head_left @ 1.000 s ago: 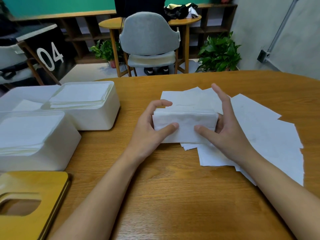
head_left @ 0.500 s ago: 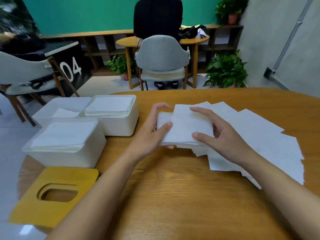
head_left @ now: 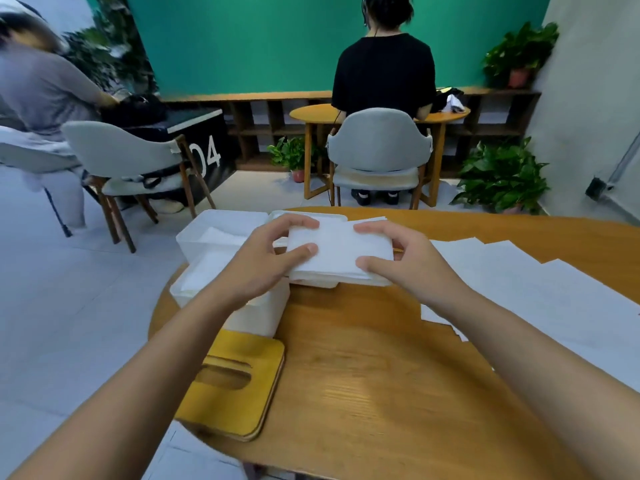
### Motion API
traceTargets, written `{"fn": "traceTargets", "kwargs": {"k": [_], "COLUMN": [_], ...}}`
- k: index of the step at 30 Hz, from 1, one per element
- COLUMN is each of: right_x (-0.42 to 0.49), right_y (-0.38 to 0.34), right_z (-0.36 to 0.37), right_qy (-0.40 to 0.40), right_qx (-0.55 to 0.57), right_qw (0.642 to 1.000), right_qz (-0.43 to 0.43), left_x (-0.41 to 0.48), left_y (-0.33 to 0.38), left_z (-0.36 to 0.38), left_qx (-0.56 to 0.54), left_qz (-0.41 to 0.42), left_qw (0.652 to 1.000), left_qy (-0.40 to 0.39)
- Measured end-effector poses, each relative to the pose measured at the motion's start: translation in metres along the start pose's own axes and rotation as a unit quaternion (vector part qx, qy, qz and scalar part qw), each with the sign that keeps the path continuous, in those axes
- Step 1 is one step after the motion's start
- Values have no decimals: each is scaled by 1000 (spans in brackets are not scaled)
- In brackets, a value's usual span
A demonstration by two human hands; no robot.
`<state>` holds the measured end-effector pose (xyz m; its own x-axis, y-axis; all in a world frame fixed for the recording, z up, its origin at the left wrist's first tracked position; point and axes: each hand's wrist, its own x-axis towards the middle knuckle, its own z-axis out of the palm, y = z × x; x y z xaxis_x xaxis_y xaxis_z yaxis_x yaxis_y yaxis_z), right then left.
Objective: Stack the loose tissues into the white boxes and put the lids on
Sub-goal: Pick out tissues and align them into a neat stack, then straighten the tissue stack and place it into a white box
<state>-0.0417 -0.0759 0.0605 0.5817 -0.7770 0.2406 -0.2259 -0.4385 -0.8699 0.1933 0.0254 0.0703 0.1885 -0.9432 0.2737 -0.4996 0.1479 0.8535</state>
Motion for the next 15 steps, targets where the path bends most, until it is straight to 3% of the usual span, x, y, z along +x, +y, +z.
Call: {"fn": "traceTargets", "kwargs": {"k": [8,15], "right_x": [73,136], "right_y": [-24,-49], "right_z": [77,129], "right_qy": [-8,-45], "right_qx": [57,7], "right_qw": [998,999], "right_qz": [15,16], "left_x": [12,37], "left_y": [-34,-78], "left_z": [-90,-154], "left_qx": [0,68], "left_qz": [-51,-98], "left_qw": [994,985], "left_qy": [99,125]}}
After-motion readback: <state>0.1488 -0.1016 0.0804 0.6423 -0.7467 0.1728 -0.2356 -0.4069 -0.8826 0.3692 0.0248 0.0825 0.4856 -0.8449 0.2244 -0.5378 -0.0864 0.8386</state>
